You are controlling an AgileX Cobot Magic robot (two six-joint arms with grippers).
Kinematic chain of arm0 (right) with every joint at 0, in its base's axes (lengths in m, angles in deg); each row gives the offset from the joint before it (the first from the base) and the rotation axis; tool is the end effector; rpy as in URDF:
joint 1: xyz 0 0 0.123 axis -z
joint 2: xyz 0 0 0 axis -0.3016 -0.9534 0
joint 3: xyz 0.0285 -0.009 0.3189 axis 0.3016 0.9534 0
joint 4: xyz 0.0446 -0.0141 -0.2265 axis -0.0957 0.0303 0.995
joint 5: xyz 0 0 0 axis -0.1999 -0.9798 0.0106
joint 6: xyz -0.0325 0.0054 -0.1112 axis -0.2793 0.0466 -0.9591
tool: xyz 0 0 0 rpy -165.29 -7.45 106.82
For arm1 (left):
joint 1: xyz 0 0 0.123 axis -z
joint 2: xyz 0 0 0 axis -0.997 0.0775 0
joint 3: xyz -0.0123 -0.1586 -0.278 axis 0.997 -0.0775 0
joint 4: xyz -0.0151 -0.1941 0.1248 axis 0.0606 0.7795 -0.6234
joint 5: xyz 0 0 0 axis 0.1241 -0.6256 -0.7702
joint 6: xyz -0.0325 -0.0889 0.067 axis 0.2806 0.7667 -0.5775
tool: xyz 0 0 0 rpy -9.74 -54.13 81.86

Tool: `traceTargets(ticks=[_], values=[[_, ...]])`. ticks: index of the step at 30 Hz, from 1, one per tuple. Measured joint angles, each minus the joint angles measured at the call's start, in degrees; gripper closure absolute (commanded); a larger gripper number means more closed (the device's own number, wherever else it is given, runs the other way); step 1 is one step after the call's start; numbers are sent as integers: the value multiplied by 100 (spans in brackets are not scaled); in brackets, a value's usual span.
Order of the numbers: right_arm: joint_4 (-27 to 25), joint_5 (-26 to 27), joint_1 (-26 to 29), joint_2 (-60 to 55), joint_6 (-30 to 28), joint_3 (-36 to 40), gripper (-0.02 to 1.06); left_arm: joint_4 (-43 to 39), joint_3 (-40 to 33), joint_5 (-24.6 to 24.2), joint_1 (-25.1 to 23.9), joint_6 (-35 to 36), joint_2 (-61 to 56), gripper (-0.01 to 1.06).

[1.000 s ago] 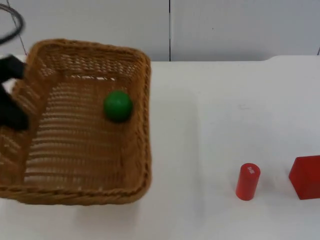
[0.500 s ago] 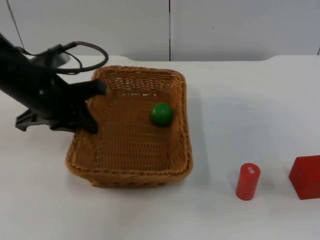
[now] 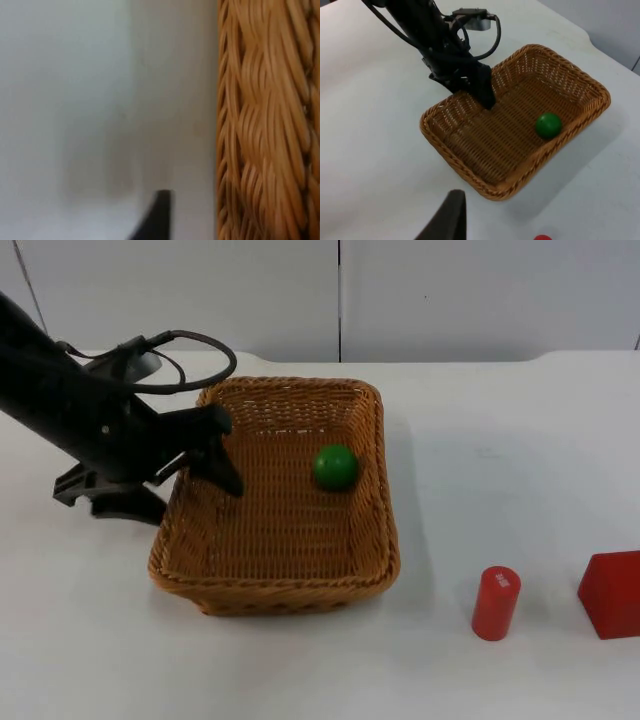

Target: Pick up the basket with the left hand and place the object to the left of the red cylinder into the basket with the right hand.

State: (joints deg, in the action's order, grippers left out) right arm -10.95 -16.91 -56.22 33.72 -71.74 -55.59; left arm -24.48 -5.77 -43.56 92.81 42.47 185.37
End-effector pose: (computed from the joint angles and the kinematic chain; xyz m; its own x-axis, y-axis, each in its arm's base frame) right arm 0.1296 0.1117 0.3842 -0.3478 -0.4416 -0.8270 -0.7089 0.7012 -0.0763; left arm 0.3810 -0.0977 0.1271 -0.9597 -0.1353 -0.2464 -0.0007 0.8777 -0.4792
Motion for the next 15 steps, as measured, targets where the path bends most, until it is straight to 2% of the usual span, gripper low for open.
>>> traceTargets(ticks=[1,6,10,15], values=[[0,0,0,0,0,0,-1,0,0,0,0,0,0,0],[0,0,0,0,0,0,-1,-277,0,0,-143,-48,-250,0],[0,0,0,0,0,0,-1,-581,0,-5,-486,-48,-1023,0],[0,0,0,0,0,0,-1,-739,0,-105,-660,-48,-1674,0]])
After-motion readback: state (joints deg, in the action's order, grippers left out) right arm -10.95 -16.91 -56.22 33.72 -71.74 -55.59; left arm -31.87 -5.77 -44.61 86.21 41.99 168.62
